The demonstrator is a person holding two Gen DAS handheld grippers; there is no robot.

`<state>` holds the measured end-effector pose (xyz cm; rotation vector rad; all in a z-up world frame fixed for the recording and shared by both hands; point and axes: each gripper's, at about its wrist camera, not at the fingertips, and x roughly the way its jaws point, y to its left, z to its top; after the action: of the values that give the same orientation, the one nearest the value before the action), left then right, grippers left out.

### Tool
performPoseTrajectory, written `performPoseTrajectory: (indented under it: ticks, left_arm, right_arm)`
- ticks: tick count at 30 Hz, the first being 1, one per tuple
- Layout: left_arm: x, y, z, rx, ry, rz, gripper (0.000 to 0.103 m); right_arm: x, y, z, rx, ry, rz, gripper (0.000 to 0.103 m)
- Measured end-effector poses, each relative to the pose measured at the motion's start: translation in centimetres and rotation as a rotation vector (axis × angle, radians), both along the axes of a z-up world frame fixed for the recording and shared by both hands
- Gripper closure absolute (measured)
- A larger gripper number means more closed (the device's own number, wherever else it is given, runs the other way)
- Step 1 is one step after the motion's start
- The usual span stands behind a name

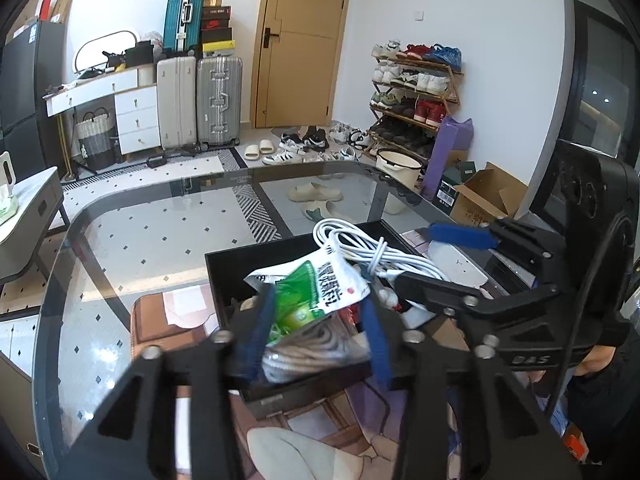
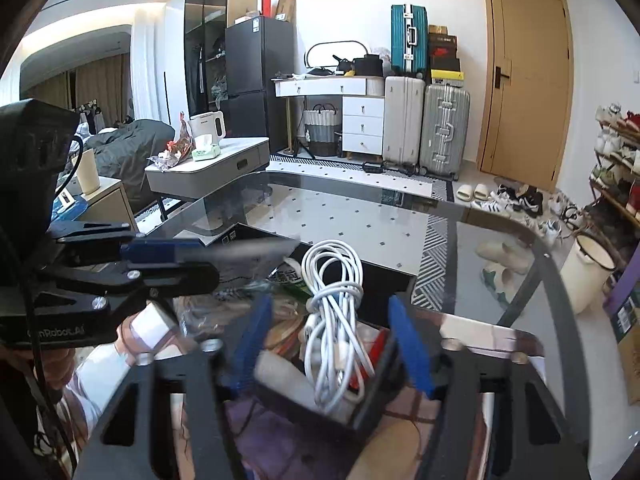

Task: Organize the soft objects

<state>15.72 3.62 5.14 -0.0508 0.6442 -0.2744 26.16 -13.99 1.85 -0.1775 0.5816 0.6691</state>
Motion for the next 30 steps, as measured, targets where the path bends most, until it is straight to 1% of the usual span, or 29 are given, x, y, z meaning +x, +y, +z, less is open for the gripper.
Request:
performPoseTrajectory:
  ticks: [2, 5, 8, 9, 11, 12, 13, 14, 15, 16, 19, 24, 27, 30]
  left_arm:
    - [-0.6, 0.0, -0.1, 0.014, -0.004, 0.01, 0.057]
    - [-1.5, -0.1, -0.4, 0.033, -0.001, 0.035, 0.056]
    - [-2.6, 0.0, -0.4, 0.042, -0.018, 0.061, 0.055]
    - [-3.1, 0.0, -0.5, 0.048, -0.025, 0.071, 0.054]
    - [-3.8, 0.0, -0.7, 0.059, -0.036, 0.091, 0.042]
    - [-4.4, 0.0, -0.8, 0.065, -0.052, 0.107, 0.021]
    - [-5.0, 0.0, -0.9, 0.071, -0.076, 0.128, 0.003]
    - [-5.7, 0.1, -0.8, 0.076, -0.112, 0.153, 0.0]
    - [-6.5, 0.1, -0.7, 0.076, -0.15, 0.167, 0.0]
    - [-6.8, 0.1, -0.7, 0.077, -0.159, 0.17, 0.0]
    - [-7.1, -0.1, -1.1, 0.086, -0.146, 0.188, 0.0]
    - [-7.8, -0.1, -2.0, 0.07, -0.169, 0.247, 0.0]
    - [-7.9, 0.1, -2.8, 0.06, -0.169, 0.285, 0.0]
    - [-7.8, 0.2, -3.1, 0.067, -0.17, 0.306, 0.0]
  right_arm:
    - [-0.8, -0.7, 0.3, 0.013, -0.015, -0.011, 0.02]
    - [-2.1, -1.8, 0.8, 0.036, -0.027, -0.014, 0.012]
    - [-3.6, -2.7, 1.1, 0.057, -0.038, -0.024, 0.003]
    - [-4.1, -2.9, 1.1, 0.065, -0.041, -0.024, 0.002]
    - [-4.9, -3.3, 1.2, 0.074, -0.047, -0.025, 0.001]
    - [-5.2, -3.4, 1.2, 0.074, -0.05, -0.028, 0.001]
    - [-5.6, -3.5, 1.1, 0.074, -0.054, -0.03, 0.001]
    - [-6.0, -3.6, 1.1, 0.074, -0.057, -0.033, 0.001]
    - [-6.3, -3.7, 1.0, 0.078, -0.059, -0.035, 0.001]
    - [-6.7, -3.8, 1.0, 0.084, -0.06, -0.036, 0.001]
    - [-7.5, -4.1, 0.7, 0.098, -0.057, -0.041, 0.001]
    - [-8.3, -4.4, 0.4, 0.123, -0.064, -0.057, 0.001]
    - [-8.8, -4.6, 0.0, 0.133, -0.068, -0.063, 0.001]
    - [-9.0, -4.3, -0.3, 0.134, -0.074, -0.071, 0.001]
